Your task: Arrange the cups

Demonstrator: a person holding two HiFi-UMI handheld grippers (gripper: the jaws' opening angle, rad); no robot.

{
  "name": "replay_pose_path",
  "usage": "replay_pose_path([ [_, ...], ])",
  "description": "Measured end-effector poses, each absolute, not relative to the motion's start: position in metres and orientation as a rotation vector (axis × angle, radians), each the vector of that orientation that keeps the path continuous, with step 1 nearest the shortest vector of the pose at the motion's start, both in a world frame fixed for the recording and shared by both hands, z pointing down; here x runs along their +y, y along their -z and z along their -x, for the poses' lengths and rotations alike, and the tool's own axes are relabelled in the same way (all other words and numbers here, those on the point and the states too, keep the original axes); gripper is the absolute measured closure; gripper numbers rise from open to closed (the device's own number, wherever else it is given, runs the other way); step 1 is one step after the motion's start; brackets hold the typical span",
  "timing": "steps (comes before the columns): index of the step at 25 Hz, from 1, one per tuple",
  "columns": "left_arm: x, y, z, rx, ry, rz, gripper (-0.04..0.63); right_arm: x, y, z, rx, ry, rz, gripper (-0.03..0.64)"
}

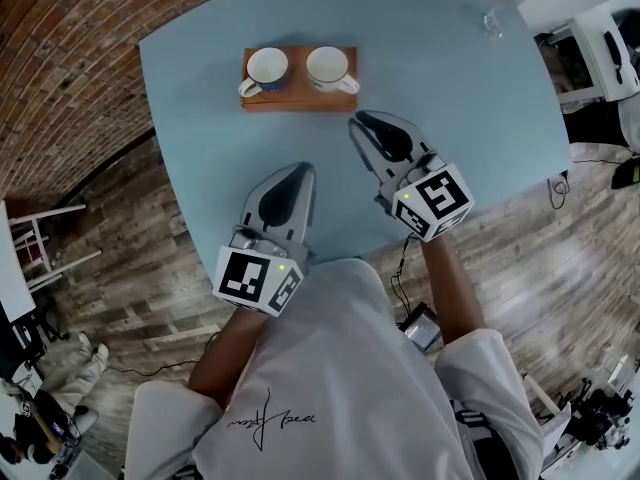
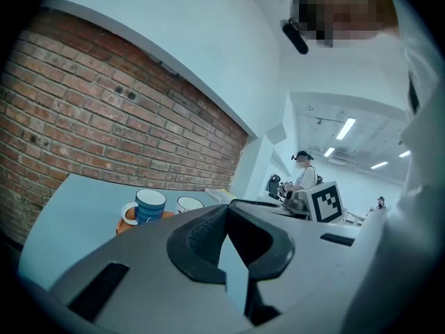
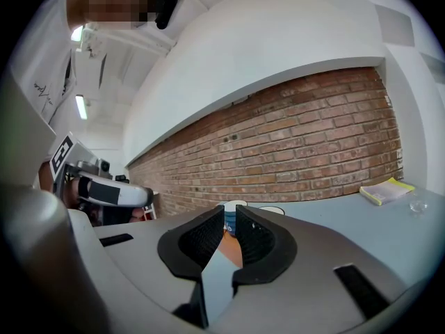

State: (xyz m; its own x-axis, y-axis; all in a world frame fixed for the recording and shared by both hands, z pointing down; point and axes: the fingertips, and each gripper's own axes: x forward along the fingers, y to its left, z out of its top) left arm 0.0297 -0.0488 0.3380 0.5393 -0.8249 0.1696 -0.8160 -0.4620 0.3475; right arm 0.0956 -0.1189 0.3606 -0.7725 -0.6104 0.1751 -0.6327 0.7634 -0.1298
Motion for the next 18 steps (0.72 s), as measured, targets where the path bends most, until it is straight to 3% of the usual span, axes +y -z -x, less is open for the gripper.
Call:
replay_pose_path([
  [2,-0.051,-0.341,-0.029,-1.359,0.020,-2.384,0.588,-0.123,-0.365,-0.096,-2.823,-0.279,-1.007,0.585],
  [4,-0.051,-0.346,-0.032,-1.355,0.002,-2.376,0.588,-0.128,-0.370,-0.096,-2.814,-0.293,-1.007,0.527],
  [18,-0.054,-0.356,-0.042,-1.340,-0.047,-2.368,0.588,-0.164,-0.404,-0.097,-2.746,-0.214,-0.996,0.498],
])
